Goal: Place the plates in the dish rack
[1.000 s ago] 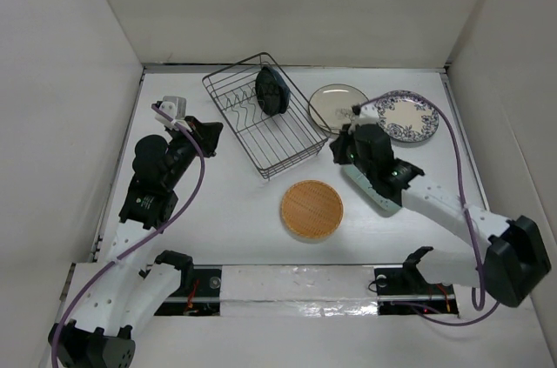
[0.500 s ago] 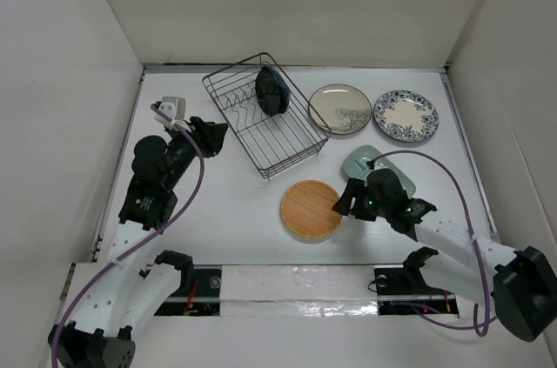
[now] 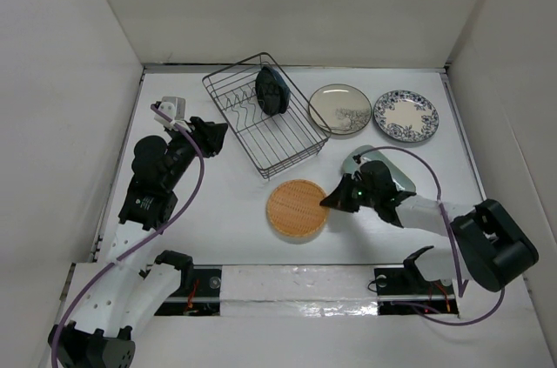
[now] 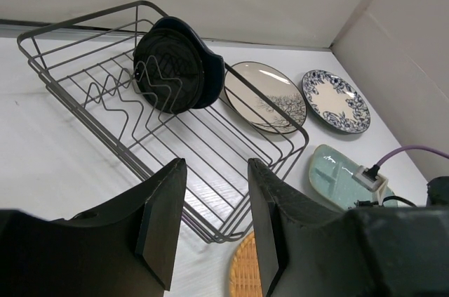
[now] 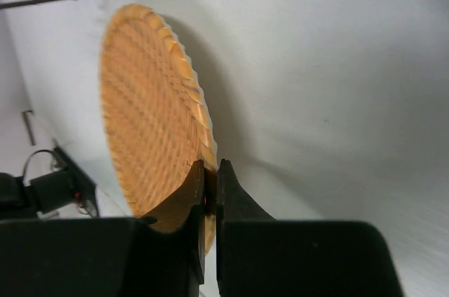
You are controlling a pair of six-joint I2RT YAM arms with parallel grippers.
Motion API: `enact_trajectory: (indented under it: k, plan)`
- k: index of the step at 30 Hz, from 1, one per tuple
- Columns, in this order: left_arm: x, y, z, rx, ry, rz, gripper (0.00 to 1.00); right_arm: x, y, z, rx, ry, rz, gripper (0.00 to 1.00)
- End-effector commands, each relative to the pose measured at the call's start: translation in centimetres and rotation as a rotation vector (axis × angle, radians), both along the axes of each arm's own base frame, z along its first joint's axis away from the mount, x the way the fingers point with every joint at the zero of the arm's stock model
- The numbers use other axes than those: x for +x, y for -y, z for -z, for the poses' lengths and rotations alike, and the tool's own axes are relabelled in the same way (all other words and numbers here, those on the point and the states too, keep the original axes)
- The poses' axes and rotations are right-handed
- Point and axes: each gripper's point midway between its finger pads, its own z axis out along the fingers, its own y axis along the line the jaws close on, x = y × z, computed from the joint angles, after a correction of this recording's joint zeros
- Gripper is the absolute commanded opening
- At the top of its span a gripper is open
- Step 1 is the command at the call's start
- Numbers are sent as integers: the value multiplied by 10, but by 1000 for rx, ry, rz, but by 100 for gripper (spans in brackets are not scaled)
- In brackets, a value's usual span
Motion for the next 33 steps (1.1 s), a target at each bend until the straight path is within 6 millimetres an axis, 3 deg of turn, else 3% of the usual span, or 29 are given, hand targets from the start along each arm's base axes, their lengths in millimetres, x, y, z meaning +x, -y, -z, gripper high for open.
enact_trajectory:
  k: [1, 5, 7, 8, 11, 12, 14, 15, 16, 17, 19, 20, 22, 23, 24, 25, 26, 27, 29, 30, 31, 32, 33]
  plan:
    - [-2, -2, -9, -1, 46, -4, 37, -14, 15, 18, -86, -19, -14, 0]
    - [-4, -3, -13, -6, 57, -7, 38, -14, 11, -21, -40, 70, -55, 0]
    - [-5, -3, -14, -8, 59, -8, 38, -18, 4, -60, 17, 142, -110, 0]
    - [-5, -3, -14, -8, 61, -8, 38, -8, -3, -96, 47, 228, -131, 0]
    - [-6, -4, -17, -10, 66, -13, 38, 1, -11, -164, 89, 395, -161, 0]
    - [-7, -5, -18, -9, 69, -16, 38, 17, -13, -207, 109, 500, -126, 0]
    - [-7, -7, -20, -6, 75, -27, 38, 41, -14, -244, 104, 606, -73, 0]
    - [-7, -8, -20, -5, 74, -31, 38, 65, -8, -283, 96, 713, 22, 0]
    - [-7, -8, -20, -5, 75, -33, 38, 84, -13, -279, 56, 704, 51, 0]
    - [-6, -9, -19, -3, 73, -39, 38, 99, -13, -288, 17, 742, 68, 0]
    - [-6, -9, -18, 0, 69, -41, 38, 132, -18, -336, 6, 872, 138, 0]
    - [-6, -10, -18, 0, 69, -42, 38, 160, -24, -320, -63, 841, 165, 0]
    - [-6, -10, -20, 0, 74, -44, 38, 187, -32, -339, -158, 939, 196, 0]
    - [-6, -10, -18, 1, 70, -45, 38, 199, -31, -370, -162, 1005, 238, 0]
    - [-6, -10, -19, 1, 71, -44, 38, 219, -44, -354, -237, 1010, 211, 0]
    - [-6, -10, -19, 2, 72, -42, 38, 233, -45, -360, -272, 1034, 233, 0]
    - [-6, -10, -18, 2, 72, -44, 38, 242, -47, -391, -264, 1090, 267, 0]
    - [-6, -9, -18, 1, 70, -41, 38, 263, -55, -367, -344, 1069, 239, 0]
    - [-7, -7, -18, 6, 67, -34, 38, 281, -59, -370, -413, 1093, 266, 0]
    - [-5, -8, -16, 8, 61, -42, 38, 284, -64, -391, -428, 1129, 271, 0]
    - [-6, -5, -16, 9, 62, -28, 38, 301, -69, -372, -492, 1115, 262, 0]
    - [-6, -4, -15, 8, 60, -25, 38, 304, -76, -372, -513, 1127, 263, 0]
    - [-6, -4, -15, 9, 58, -25, 38, 304, -82, -388, -530, 1164, 272, 0]
